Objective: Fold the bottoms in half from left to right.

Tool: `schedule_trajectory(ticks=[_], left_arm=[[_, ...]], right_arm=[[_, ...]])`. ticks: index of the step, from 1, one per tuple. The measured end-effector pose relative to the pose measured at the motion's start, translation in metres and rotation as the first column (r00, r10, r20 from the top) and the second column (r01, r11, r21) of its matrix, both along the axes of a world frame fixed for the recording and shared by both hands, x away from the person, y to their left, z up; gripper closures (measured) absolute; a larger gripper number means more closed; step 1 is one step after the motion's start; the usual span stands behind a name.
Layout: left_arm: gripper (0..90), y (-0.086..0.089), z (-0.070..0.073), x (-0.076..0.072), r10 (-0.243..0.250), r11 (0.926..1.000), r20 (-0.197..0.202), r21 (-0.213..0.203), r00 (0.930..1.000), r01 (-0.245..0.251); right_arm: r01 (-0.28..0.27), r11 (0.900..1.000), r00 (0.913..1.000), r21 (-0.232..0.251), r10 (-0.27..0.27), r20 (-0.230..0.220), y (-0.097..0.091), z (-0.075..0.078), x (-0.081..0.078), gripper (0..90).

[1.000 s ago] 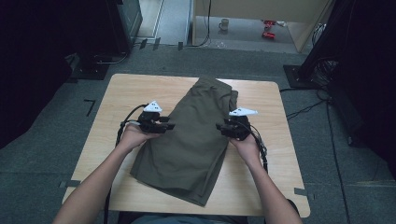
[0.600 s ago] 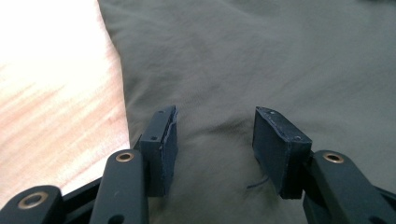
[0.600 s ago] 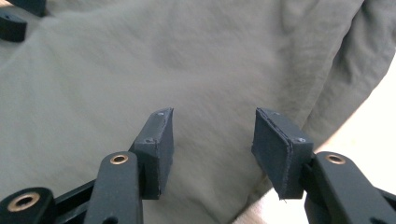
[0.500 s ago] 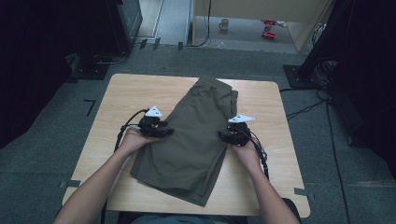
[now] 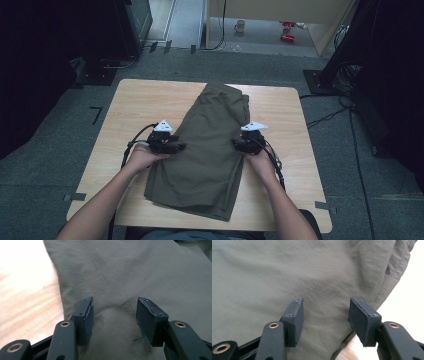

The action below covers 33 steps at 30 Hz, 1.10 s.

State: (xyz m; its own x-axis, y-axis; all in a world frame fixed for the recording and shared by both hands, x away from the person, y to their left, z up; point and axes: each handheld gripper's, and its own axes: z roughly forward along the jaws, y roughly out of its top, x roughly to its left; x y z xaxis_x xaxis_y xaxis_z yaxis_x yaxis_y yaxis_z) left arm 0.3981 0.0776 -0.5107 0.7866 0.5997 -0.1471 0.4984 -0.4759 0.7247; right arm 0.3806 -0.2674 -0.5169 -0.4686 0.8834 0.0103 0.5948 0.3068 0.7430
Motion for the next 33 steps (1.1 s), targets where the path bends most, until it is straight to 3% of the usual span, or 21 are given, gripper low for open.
schedule_trajectory(ticks=[12,20,33], left_arm=[[49.1,0.003,0.002,-0.028,0.007,0.9999,-0.051,-0.010,0.9987,-0.008],[49.1,0.004,0.004,-0.049,-0.018,0.9998,-0.062,0.004,0.9979,0.018],[47.2,0.013,0.001,-0.081,-0.049,0.9985,-0.060,-0.028,0.9970,0.048]], right_arm=[[-0.044,0.9989,0.9989,0.017,0.044,0.017,0.012,-0.002,0.009,44.5],[-0.078,0.9968,0.9968,0.019,0.077,0.020,0.018,-0.002,0.011,44.0],[-0.134,0.9909,0.9909,0.010,0.134,0.015,0.025,-0.002,-0.004,43.3]])
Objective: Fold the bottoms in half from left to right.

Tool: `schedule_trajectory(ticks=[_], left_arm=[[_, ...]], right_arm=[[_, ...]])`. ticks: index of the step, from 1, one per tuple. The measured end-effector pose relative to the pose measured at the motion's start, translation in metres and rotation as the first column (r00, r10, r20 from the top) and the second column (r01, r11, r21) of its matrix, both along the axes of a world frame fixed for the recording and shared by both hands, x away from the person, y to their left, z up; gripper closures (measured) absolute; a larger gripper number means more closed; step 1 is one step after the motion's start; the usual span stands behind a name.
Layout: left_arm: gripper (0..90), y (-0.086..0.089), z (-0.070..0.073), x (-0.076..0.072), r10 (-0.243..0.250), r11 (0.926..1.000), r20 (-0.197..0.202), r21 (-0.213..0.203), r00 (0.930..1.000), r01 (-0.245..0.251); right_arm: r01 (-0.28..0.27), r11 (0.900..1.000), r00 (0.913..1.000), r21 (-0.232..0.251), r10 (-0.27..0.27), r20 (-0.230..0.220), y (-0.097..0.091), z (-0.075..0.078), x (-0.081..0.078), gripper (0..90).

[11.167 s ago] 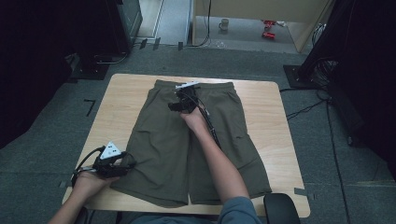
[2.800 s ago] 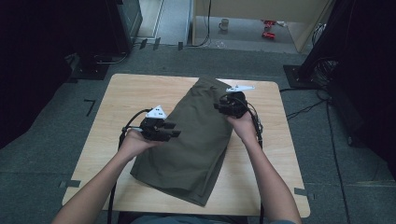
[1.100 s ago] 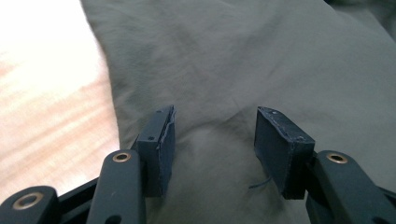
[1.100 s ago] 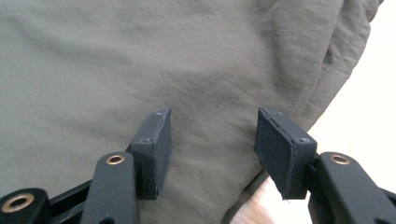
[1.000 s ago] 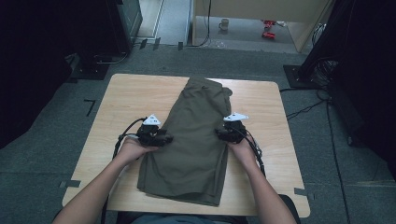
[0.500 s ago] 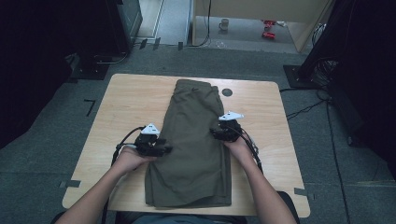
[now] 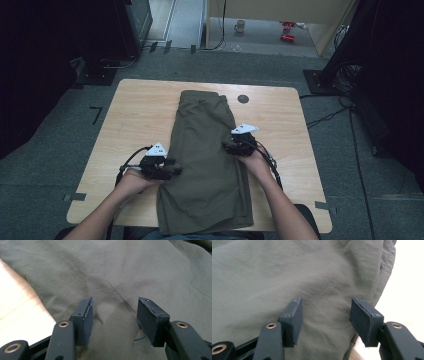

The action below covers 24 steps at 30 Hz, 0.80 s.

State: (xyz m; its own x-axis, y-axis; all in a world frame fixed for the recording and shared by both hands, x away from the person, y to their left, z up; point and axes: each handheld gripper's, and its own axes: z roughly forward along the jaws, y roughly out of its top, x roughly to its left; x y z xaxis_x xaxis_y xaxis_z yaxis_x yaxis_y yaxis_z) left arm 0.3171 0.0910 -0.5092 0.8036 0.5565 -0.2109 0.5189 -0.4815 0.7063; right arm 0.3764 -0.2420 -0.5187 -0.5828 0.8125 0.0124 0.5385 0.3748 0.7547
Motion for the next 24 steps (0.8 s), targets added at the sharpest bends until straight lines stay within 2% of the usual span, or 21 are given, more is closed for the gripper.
schedule_trajectory(ticks=[9,13,16,18,21,24], left_arm=[[44.2,0.003,0.002,-0.013,-0.009,0.9999,-0.022,0.008,0.9997,0.009],[43.5,0.006,0.002,-0.017,-0.017,0.9998,-0.020,0.010,0.9997,0.018],[43.2,0.006,0.003,-0.016,-0.023,0.9997,-0.025,0.011,0.9994,0.023],[43.1,0.006,0.002,-0.014,-0.030,0.9995,-0.015,0.007,0.9994,0.031],[42.9,0.008,0.003,-0.012,-0.012,0.9999,-0.018,0.001,0.9998,0.012],[42.1,0.009,0.006,-0.008,-0.002,0.9999,-0.009,0.012,1.0000,0.002]], right_arm=[[-0.041,0.9991,0.9991,-0.006,0.041,-0.005,0.000,0.000,-0.021,41.0],[-0.070,0.9974,0.9974,-0.017,0.069,-0.018,0.001,0.002,-0.030,40.9],[-0.073,0.9972,0.9971,-0.019,0.072,-0.026,0.000,0.003,-0.031,40.6],[-0.075,0.9972,0.9966,-0.002,0.075,-0.034,-0.001,0.003,-0.029,39.3],[-0.077,0.9970,0.9962,-0.009,0.076,-0.043,-0.002,0.005,-0.028,39.8],[-0.063,0.9979,0.9961,-0.013,0.062,-0.063,-0.004,0.010,-0.024,41.0]])
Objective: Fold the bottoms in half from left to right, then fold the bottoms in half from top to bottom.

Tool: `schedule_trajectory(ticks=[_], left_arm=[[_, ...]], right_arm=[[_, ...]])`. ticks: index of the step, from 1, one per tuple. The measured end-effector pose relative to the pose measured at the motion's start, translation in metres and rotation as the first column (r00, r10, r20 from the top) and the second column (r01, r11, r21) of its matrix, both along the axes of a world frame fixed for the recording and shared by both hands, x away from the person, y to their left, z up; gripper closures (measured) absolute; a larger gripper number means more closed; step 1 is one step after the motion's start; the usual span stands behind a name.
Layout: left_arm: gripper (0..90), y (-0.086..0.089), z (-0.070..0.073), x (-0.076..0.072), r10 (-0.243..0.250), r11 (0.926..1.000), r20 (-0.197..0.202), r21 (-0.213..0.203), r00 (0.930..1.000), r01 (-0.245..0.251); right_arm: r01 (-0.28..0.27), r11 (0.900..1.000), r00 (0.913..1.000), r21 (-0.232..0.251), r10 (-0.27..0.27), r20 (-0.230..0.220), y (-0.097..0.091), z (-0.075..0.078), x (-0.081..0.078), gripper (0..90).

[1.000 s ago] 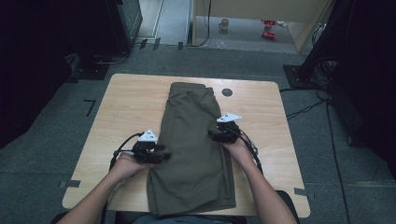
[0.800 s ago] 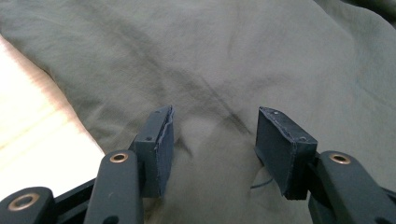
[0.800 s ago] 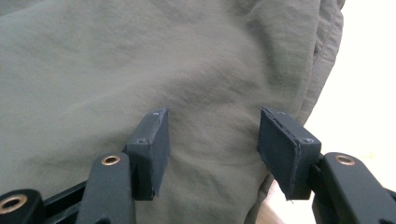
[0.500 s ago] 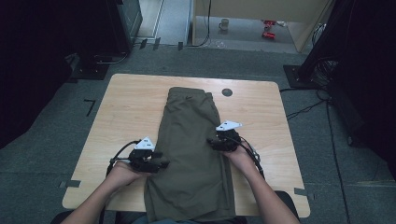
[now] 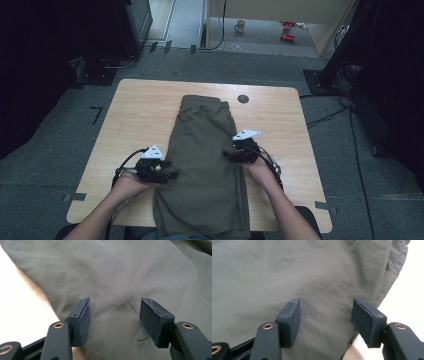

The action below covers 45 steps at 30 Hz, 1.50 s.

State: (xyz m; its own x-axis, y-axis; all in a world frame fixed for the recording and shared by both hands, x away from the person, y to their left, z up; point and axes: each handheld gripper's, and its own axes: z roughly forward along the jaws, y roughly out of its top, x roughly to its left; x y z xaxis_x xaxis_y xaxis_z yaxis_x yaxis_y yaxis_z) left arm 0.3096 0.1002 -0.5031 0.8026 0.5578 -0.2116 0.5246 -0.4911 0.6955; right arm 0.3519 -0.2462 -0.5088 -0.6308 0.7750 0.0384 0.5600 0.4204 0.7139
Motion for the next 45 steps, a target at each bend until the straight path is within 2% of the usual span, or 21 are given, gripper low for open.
schedule_trajectory(ticks=[5,8,10,12,15,19,25,28,31,36,38,41,42,43,45], left_arm=[[41.1,0.004,0.004,0.009,0.037,0.9993,0.023,-0.007,0.9991,-0.037],[41.0,0.005,0.007,0.014,0.040,0.9992,0.044,-0.011,0.9983,-0.039],[40.7,0.005,0.009,0.018,0.042,0.9991,0.065,0.001,0.9970,-0.042],[41.4,0.006,0.010,0.023,0.048,0.9989,0.076,-0.004,0.9960,-0.048],[43.4,0.008,0.009,0.032,0.063,0.9980,0.084,-0.005,0.9945,-0.063],[43.2,0.010,0.008,0.045,0.084,0.9964,0.078,0.000,0.9934,-0.084],[40.6,0.011,0.010,0.064,0.094,0.9955,0.081,0.006,0.9923,-0.094],[41.1,0.010,0.011,0.076,0.111,0.9939,0.046,-0.010,0.9928,-0.110],[43.3,0.008,0.011,0.084,0.099,0.9950,0.088,-0.018,0.9912,-0.098],[42.1,0.004,0.011,0.100,0.107,0.9943,0.085,-0.001,0.9907,-0.107],[42.5,0.003,0.012,0.109,0.106,0.9942,0.087,0.008,0.9905,-0.107],[42.5,0.002,0.014,0.120,0.113,0.9936,0.079,-0.006,0.9905,-0.112],[42.6,0.002,0.014,0.122,0.113,0.9936,0.076,-0.005,0.9907,-0.113],[42.2,0.001,0.014,0.125,0.113,0.9936,0.071,-0.001,0.9910,-0.113],[42.1,0.001,0.013,0.131,0.120,0.9928,0.067,-0.007,0.9905,-0.120]], right_arm=[[0.022,0.9994,0.9997,0.027,-0.022,0.004,-0.003,0.007,0.004,41.6],[0.041,0.9978,0.9990,0.052,-0.042,0.015,-0.006,0.012,0.006,42.8],[0.055,0.9960,0.9984,0.070,-0.056,0.009,-0.007,0.014,0.007,41.7],[0.075,0.9946,0.9972,0.072,-0.075,-0.002,-0.009,0.015,0.009,41.3],[0.081,0.9944,0.9966,0.067,-0.082,0.004,-0.011,0.015,0.012,41.4],[0.086,0.9940,0.9961,0.068,-0.087,0.016,-0.013,0.018,0.020,41.9],[0.129,0.9884,0.9916,0.081,-0.129,-0.003,-0.019,0.017,0.034,41.5],[0.135,0.9869,0.9908,0.089,-0.135,0.001,-0.020,0.018,0.035,41.1],[0.148,0.9844,0.9888,0.096,-0.149,0.008,-0.022,0.021,0.040,40.5],[0.168,0.9796,0.9855,0.111,-0.169,0.007,-0.024,0.021,0.054,40.3],[0.166,0.9814,0.9858,0.096,-0.168,0.004,-0.024,0.019,0.066,39.9],[0.168,0.9811,0.9856,0.096,-0.169,0.003,-0.025,0.019,0.073,39.3],[0.169,0.9806,0.9854,0.100,-0.170,0.006,-0.025,0.020,0.075,39.3],[0.168,0.9773,0.9846,0.128,-0.173,0.026,-0.025,0.020,0.078,39.5],[0.167,0.9754,0.9850,0.144,-0.172,0.019,-0.025,0.020,0.079,39.0]])
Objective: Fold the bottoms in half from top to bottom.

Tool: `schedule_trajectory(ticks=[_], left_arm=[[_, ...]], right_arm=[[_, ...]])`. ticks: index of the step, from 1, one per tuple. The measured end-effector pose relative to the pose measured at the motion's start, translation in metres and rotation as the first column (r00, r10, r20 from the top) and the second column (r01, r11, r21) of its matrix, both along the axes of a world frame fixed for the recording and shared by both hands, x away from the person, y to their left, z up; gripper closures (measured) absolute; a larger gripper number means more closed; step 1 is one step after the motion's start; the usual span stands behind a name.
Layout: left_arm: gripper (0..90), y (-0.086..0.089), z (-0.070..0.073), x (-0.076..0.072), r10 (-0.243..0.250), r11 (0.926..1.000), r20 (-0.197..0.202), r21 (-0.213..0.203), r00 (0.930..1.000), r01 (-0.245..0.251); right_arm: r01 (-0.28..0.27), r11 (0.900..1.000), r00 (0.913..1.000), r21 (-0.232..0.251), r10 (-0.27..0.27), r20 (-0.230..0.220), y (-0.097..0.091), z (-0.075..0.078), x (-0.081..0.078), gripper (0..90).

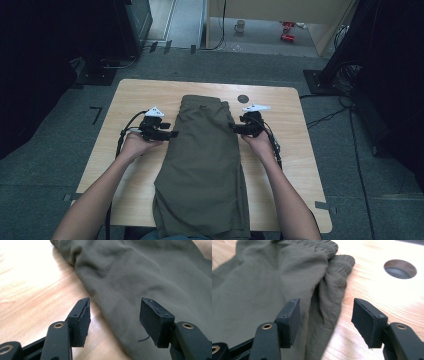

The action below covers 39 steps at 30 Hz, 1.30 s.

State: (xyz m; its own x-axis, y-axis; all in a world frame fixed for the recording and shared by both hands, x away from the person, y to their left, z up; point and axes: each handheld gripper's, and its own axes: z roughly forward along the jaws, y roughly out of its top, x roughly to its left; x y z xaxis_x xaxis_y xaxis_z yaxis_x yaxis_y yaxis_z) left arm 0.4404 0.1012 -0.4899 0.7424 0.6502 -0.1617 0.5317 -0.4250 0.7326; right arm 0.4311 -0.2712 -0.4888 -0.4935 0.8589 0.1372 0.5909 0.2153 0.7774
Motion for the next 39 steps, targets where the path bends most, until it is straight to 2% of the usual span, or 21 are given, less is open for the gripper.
schedule_trajectory(ticks=[2,9,11,12,13,15,17,18,20,24,26,27,30,32,36,39], left_arm=[[42.6,-0.001,-0.001,0.006,0.008,0.9999,-0.006,-0.006,0.9999,-0.009],[42.9,-0.013,-0.003,0.021,-0.005,0.9997,-0.010,0.025,0.9999,0.005],[43.0,-0.015,-0.003,0.024,0.004,0.9999,0.009,0.012,1.0000,-0.004],[42.9,-0.016,-0.003,0.026,0.005,1.0000,0.017,0.008,0.9998,-0.005],[42.9,-0.018,-0.002,0.031,0.007,0.9998,0.004,0.020,1.0000,-0.007],[42.1,-0.020,0.000,0.036,0.017,0.9996,-0.006,0.021,0.9998,-0.017],[42.7,-0.022,0.003,0.039,0.021,0.9995,0.008,0.022,0.9997,-0.021],[42.3,-0.023,0.004,0.041,0.017,0.9993,0.001,0.033,0.9999,-0.017],[41.4,-0.025,0.006,0.046,0.017,0.9989,0.000,0.043,0.9998,-0.017],[41.3,-0.027,0.009,0.057,0.030,0.9995,-0.025,0.014,0.9993,-0.029],[42.2,-0.029,0.008,0.060,0.042,0.9991,-0.013,-0.006,0.9990,-0.042],[42.5,-0.030,0.006,0.062,0.054,0.9986,-0.002,-0.003,0.9986,-0.054],[41.3,-0.035,0.003,0.069,0.051,0.9985,-0.033,0.020,0.9981,-0.050],[40.9,-0.039,0.001,0.072,0.050,0.9983,-0.034,0.031,0.9981,-0.049],[39.5,-0.045,-0.006,0.076,0.056,0.9977,-0.052,0.040,0.9971,-0.054],[38.2,-0.046,-0.011,0.077,0.057,0.9978,-0.054,0.037,0.9969,-0.055]], right_arm=[[-0.003,1.0000,0.9997,0.000,0.003,-0.023,0.002,0.002,0.005,37.5],[-0.012,0.9999,0.9996,0.006,0.012,0.024,0.014,0.003,0.011,37.4],[-0.024,0.9997,0.9996,0.000,0.024,-0.013,0.019,0.006,0.017,36.1],[-0.017,0.9997,0.9995,0.015,0.017,0.025,0.022,0.009,0.020,37.4],[-0.017,0.9997,0.9995,0.015,0.017,0.025,0.022,0.009,0.020,38.0],[-0.022,0.9997,0.9997,0.012,0.022,-0.011,0.027,0.009,0.029,35.8],[-0.017,0.9998,0.9998,0.005,0.017,0.010,0.030,0.009,0.032,36.1],[-0.010,0.9999,0.9997,0.008,0.010,0.023,0.030,0.008,0.034,35.7],[-0.005,0.9999,0.9998,0.011,0.005,-0.018,0.032,0.007,0.041,32.9],[0.013,0.9998,0.9999,0.015,-0.013,-0.010,0.034,0.004,0.048,32.0],[0.031,0.9994,0.9995,0.017,-0.031,-0.010,0.035,0.002,0.050,30.1],[0.033,0.9993,0.9994,0.017,-0.033,-0.012,0.035,0.001,0.051,29.9],[0.035,0.9994,0.9992,0.004,-0.035,-0.021,0.035,-0.005,0.053,29.0],[0.035,0.9993,0.9991,-0.008,-0.035,-0.024,0.035,-0.008,0.054,28.9],[0.046,0.9987,0.9982,-0.021,-0.047,-0.039,0.035,-0.015,0.057,29.0],[0.068,0.9970,0.9952,-0.039,-0.070,-0.069,0.033,-0.021,0.059,31.7]])
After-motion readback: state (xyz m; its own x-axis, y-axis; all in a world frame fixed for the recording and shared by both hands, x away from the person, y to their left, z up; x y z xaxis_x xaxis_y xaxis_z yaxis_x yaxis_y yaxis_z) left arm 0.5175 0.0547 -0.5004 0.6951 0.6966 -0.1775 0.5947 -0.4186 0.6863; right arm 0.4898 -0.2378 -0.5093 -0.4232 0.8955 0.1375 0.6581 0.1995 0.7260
